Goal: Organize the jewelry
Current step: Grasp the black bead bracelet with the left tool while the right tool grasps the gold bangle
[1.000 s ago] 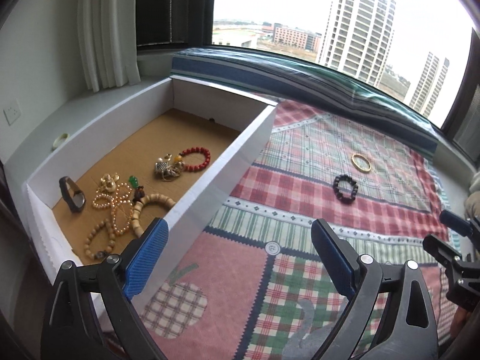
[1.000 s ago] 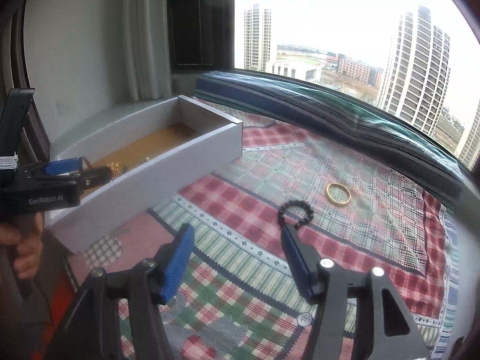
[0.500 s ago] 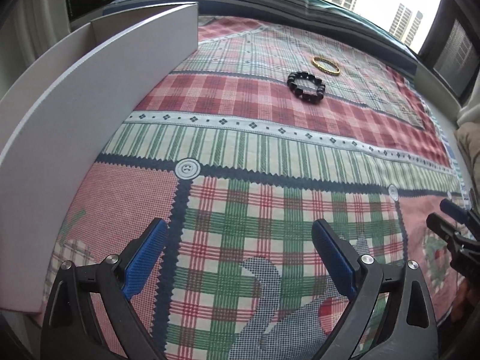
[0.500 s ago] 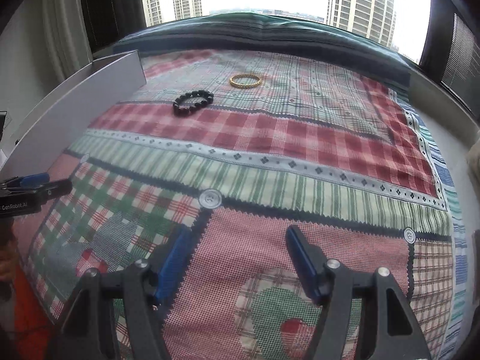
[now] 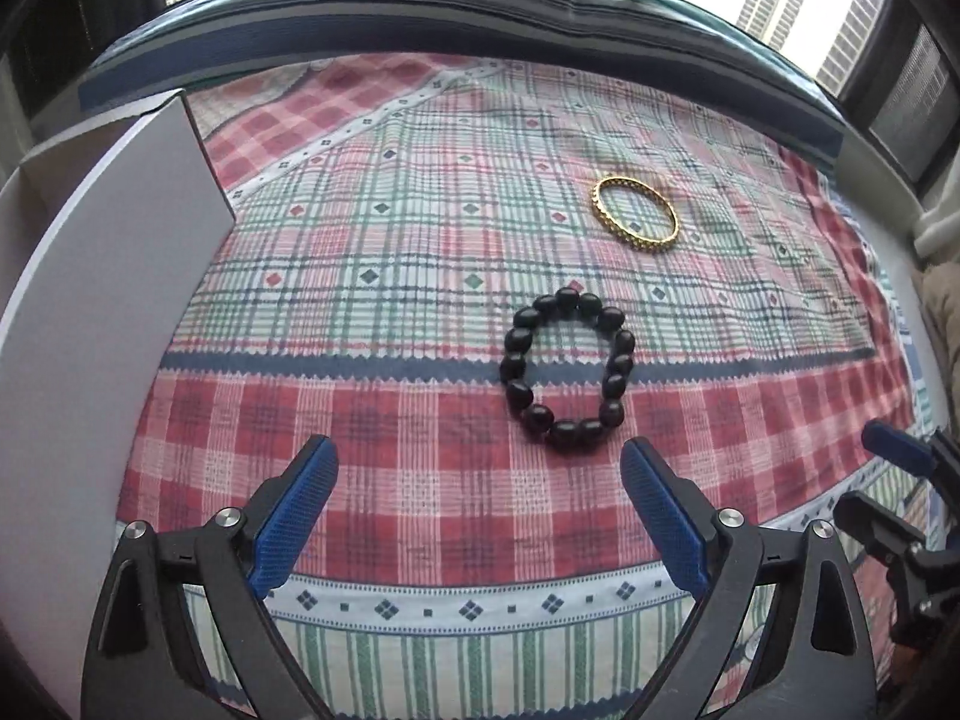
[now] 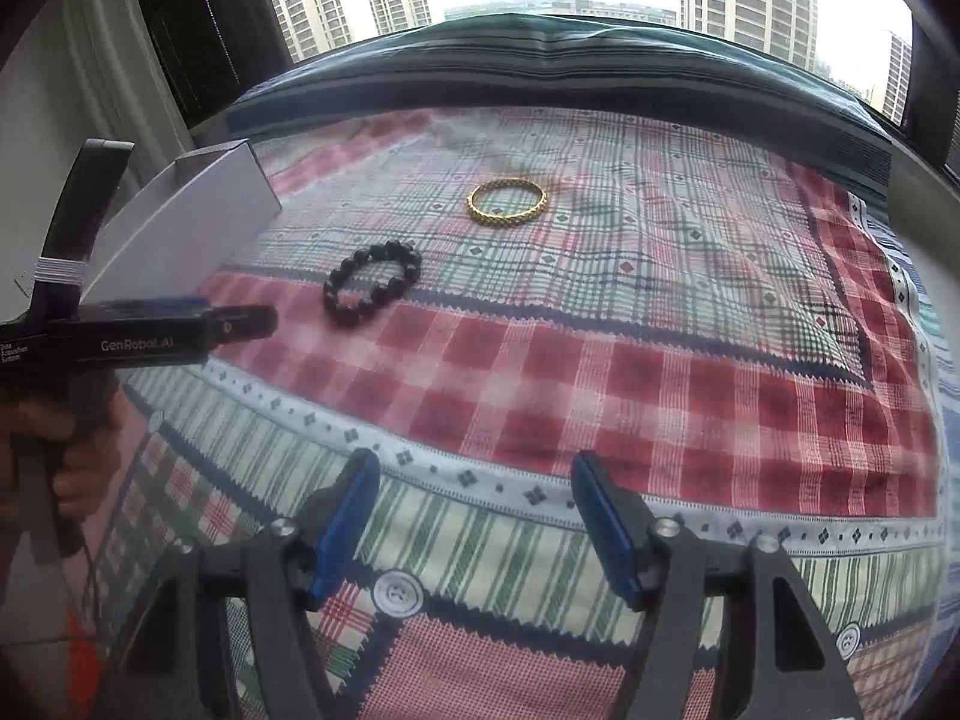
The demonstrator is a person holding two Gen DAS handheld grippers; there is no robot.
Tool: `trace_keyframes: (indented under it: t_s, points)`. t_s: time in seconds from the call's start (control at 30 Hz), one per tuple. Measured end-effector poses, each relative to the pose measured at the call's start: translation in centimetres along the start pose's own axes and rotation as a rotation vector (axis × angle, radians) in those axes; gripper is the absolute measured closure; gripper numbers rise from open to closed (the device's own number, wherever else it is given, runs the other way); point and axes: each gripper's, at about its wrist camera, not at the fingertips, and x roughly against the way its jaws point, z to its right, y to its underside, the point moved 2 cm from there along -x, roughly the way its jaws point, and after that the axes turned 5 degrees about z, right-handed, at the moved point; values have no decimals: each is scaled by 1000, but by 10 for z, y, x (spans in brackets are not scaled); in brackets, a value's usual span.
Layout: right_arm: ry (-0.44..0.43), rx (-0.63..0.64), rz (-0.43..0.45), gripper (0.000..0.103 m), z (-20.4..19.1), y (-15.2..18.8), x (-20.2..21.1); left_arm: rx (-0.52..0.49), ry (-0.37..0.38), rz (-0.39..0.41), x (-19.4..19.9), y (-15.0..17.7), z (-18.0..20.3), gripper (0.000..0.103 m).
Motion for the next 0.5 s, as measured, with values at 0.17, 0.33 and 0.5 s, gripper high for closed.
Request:
trace_keyframes:
  t_s: [0.17, 0.33, 0.5]
  points:
    - [-21, 32, -24, 35, 13, -83, -47, -10, -23, -51, -36, -20, 1, 21]
    - [-73, 65, -130, 40, 6, -147, -114, -30, -49, -47, -49, -26, 2, 25]
    - [-43, 134, -249, 60, -15, -160, -173, -64, -63, -37, -49, -27, 5, 32]
